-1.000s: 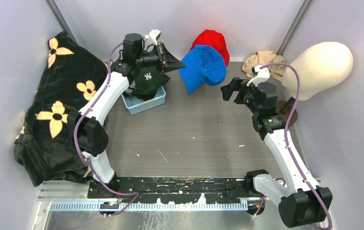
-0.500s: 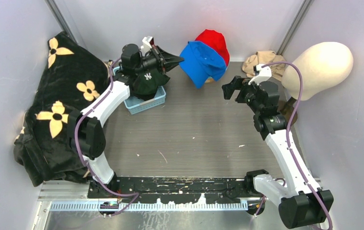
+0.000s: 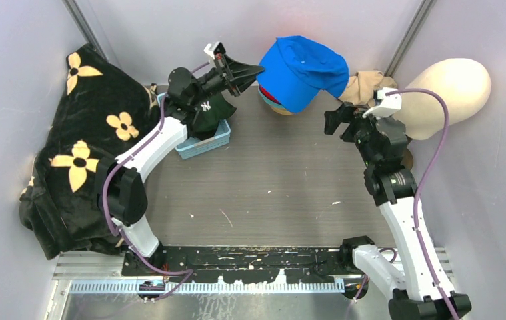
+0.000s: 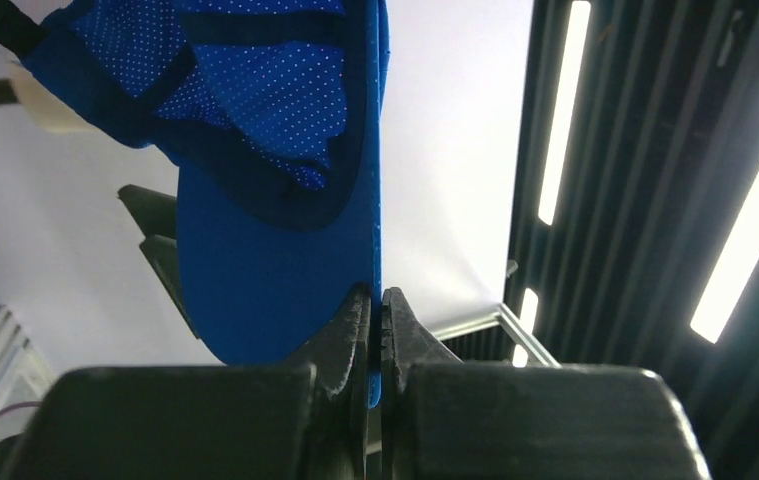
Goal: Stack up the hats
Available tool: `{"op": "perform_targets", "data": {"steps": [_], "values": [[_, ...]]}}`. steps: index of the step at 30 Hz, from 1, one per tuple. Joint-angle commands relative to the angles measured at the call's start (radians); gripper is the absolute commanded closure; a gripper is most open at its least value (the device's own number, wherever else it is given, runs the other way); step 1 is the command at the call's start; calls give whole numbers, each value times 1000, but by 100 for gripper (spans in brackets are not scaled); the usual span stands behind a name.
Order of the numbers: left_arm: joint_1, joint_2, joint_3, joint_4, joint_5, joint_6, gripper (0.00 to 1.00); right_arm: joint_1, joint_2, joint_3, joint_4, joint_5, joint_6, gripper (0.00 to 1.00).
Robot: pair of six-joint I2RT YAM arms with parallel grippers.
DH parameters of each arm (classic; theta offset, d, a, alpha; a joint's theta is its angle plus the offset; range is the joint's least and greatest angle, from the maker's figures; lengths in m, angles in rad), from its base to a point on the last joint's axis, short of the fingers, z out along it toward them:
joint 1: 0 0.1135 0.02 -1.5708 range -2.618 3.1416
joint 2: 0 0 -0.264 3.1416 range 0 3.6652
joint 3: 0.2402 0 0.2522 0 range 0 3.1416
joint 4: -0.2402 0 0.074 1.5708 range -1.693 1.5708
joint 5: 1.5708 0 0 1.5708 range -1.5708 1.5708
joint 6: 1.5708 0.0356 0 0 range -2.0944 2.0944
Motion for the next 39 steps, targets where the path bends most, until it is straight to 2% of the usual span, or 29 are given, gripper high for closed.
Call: {"op": "perform_targets", "data": {"steps": [1,13,18,23,29,33,37,39], "values": [[-31,12,37,194,-10,-109,100,-2,-95,7,-43,184,15,0],[-52,85,35,362,-106,-215,100,-2,-235,-200,-104,479,100,3],[-52,116,76,380,-95,-242,100,-2,-274,-373,5,640,124,2],[-52,130,107,373,-72,-247,100,-2,-293,-534,211,775,103,1],[-52,142,121,363,-60,-236,100,-2,-222,-640,457,885,85,0],[-52,159,140,356,-49,-229,100,-2,-123,-749,788,956,-11,0],[-52,179,159,350,-39,-222,100,-7,51,-812,1172,1010,-175,0],[-52,185,170,350,-34,-221,100,-22,135,-801,1239,1024,-215,0]]}}
